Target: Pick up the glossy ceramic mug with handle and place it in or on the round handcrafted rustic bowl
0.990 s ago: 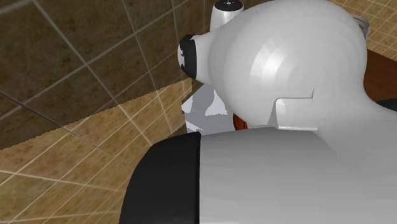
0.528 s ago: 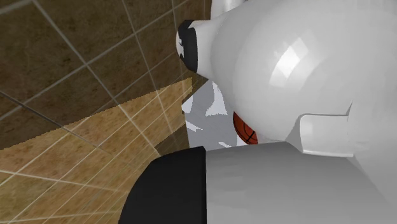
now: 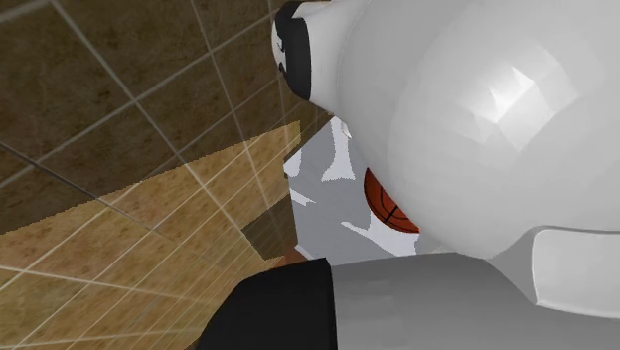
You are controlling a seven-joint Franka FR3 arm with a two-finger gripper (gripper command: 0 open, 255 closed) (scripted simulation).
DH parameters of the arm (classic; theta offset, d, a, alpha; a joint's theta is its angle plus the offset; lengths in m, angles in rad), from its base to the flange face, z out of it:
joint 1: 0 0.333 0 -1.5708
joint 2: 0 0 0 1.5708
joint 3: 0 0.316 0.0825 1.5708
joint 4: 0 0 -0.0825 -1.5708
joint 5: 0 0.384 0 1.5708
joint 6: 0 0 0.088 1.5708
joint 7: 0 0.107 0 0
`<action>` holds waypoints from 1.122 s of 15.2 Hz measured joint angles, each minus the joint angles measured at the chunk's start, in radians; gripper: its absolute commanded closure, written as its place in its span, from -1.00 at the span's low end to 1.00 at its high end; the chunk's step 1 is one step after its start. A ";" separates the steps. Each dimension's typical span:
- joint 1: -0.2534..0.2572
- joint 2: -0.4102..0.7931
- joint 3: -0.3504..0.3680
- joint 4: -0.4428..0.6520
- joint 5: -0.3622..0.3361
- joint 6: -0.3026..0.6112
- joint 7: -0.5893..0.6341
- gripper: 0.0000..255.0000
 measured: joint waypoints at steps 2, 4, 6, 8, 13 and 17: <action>0.001 -0.010 0.000 0.013 -0.002 -0.023 0.001 1.00; -0.006 -0.012 -0.005 0.027 -0.001 -0.039 -0.010 1.00; -0.030 0.007 -0.017 0.061 0.008 -0.054 -0.049 1.00; -0.057 0.022 -0.031 0.087 0.018 -0.064 -0.093 1.00; -0.136 0.111 -0.061 0.223 0.056 -0.112 -0.209 1.00; -0.202 0.179 -0.078 0.326 0.084 -0.150 -0.293 1.00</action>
